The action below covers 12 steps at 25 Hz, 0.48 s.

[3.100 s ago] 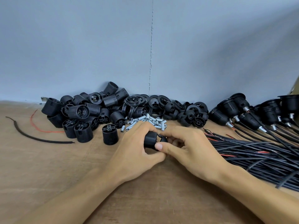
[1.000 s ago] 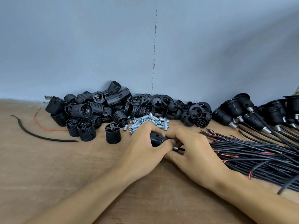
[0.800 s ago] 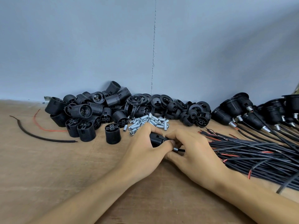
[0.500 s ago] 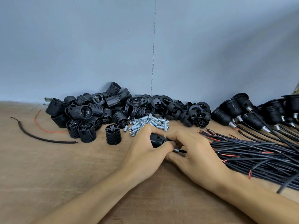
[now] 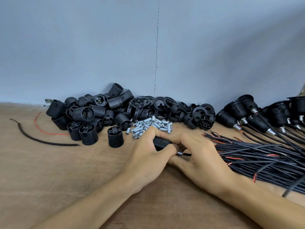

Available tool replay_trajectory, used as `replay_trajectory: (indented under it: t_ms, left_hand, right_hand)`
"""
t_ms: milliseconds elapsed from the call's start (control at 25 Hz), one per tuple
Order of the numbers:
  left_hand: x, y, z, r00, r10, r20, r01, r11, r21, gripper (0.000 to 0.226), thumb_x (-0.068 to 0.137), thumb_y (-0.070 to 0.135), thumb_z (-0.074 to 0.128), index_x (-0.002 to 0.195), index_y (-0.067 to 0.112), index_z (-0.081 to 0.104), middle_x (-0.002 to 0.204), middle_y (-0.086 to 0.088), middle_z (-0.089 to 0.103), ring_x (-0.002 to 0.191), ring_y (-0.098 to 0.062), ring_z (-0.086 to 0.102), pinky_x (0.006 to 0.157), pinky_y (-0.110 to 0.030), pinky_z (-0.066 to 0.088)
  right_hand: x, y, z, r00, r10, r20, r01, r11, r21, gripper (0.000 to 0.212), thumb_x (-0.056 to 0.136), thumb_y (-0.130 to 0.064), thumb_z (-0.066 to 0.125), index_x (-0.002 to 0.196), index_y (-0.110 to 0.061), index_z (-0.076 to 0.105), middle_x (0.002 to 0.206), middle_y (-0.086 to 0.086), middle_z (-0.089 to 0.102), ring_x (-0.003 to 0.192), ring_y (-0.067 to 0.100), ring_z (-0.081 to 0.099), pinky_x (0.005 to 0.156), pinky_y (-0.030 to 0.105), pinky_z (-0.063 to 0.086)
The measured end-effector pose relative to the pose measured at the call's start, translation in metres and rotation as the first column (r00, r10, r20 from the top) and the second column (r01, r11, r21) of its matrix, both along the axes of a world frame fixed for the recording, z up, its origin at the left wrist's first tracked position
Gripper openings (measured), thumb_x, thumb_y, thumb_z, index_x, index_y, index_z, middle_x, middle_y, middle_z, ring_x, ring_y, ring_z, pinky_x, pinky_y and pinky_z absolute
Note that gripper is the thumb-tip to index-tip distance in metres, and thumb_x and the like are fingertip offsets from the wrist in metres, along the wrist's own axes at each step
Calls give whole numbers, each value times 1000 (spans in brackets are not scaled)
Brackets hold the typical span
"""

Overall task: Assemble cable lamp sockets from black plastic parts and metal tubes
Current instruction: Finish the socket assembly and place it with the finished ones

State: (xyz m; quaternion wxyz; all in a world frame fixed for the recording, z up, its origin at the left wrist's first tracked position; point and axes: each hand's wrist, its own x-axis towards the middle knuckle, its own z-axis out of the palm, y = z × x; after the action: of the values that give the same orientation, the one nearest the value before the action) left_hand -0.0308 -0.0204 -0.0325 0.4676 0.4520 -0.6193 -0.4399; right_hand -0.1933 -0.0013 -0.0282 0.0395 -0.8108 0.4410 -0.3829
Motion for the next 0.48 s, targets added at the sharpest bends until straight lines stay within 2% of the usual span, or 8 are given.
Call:
replay_trajectory:
  t_ms: [120, 280, 400, 480]
  left_hand:
    - [0, -1, 0, 1000, -18, -12, 19, 1000, 12, 25, 65, 39, 75, 88, 41, 65, 77, 11, 75, 77, -7, 72, 76, -34, 60]
    - [0, -4, -1, 998, -39, -42, 40, 999, 17, 23, 69, 43, 75, 89, 39, 65, 84, 6, 76, 84, -11, 73, 83, -39, 59]
    - [0, -6, -1, 999, -28, -29, 27, 1000, -12, 33, 69, 53, 74, 95, 39, 63, 93, 11, 74, 91, -4, 68, 83, -28, 52]
    - [1, -6, -2, 999, -47, 14, 48, 999, -21, 38, 67, 57, 72, 100, 43, 60, 98, 17, 71, 94, 3, 65, 81, -19, 46]
  right_hand:
    - [0, 0, 1, 1000, -7, 9, 6, 1000, 5, 30, 83, -41, 77, 106, -22, 69, 87, -14, 65, 81, 0, 57, 73, 16, 45]
    - [1, -2, 6, 1000, -8, -1, 8, 998, 55, 43, 84, -48, 63, 120, -25, 68, 98, -10, 69, 92, 6, 62, 80, 27, 49]
    - [-3, -9, 9, 997, -54, -58, 58, 997, 59, 42, 87, -37, 63, 128, -27, 64, 113, -10, 69, 105, 11, 64, 87, 37, 52]
    - [-7, -13, 11, 991, -82, -106, 87, 995, 48, 43, 89, -26, 68, 132, -29, 61, 118, -12, 67, 109, 11, 62, 89, 39, 52]
